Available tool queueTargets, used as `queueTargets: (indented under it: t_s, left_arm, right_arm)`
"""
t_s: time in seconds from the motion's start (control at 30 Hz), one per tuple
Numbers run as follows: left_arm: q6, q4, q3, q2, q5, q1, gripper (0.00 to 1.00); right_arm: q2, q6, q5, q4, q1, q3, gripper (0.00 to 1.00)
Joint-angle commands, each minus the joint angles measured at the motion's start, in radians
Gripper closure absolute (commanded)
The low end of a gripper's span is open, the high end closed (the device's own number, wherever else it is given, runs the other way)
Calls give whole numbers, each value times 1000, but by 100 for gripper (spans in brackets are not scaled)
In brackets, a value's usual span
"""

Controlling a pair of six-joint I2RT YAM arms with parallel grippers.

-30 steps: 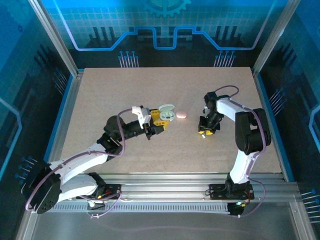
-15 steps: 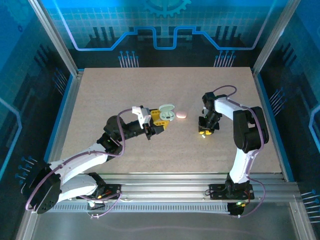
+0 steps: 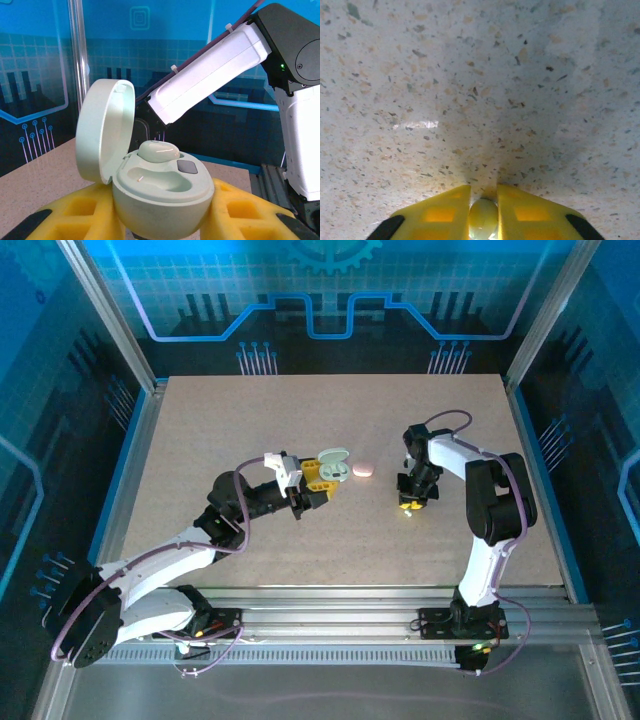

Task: Insert wireless bluetooth earbuds into charging case

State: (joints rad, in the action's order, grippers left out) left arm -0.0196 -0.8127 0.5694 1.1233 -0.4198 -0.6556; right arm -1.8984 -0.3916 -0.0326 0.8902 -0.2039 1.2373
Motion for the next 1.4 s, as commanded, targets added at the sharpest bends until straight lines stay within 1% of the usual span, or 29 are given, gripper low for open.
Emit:
queueTargets:
  t_s: [0.0,0.1,0.2,0.4,0.53,0.67,0.77,0.9,1.1,1.37]
  left_arm:
    - [18,-16,-13,-22,21,-5,68]
    - [20,-11,-14,-23,25,-4,68]
    - [24,-9,-16,-24,34,-4,68]
    - [33,1,-19,-24,53,-4,68]
    - [40,9,-19,-16,71,-2,68]
    - [41,5,-15,8,88,-2,67]
    - [43,9,-7,31,98,-2,68]
    - [54,27,6,61,123,-4,68]
    - [73,35,25,100,131,-17,68]
    - [76,-9,32,145,131,-47,68]
  right_arm:
    - [65,-5,-60,9,-19,-21,82]
    - [132,-8,-150,-11,-13,-47,82]
    - [208,-20,-272,-49,-9,-76,82]
    - [380,-38,-573,-134,-9,-111,82]
    - [483,-91,-731,-196,-8,-112,81]
    - [562,-159,-851,-258,-9,-96,81]
    - [605,-214,-902,-301,-9,-81,80]
    - [639,-265,-920,-324,-19,-61,80]
    - [659,-305,-886,-333,-67,-19,79]
    - [624,-330,-803,-333,-178,49,78]
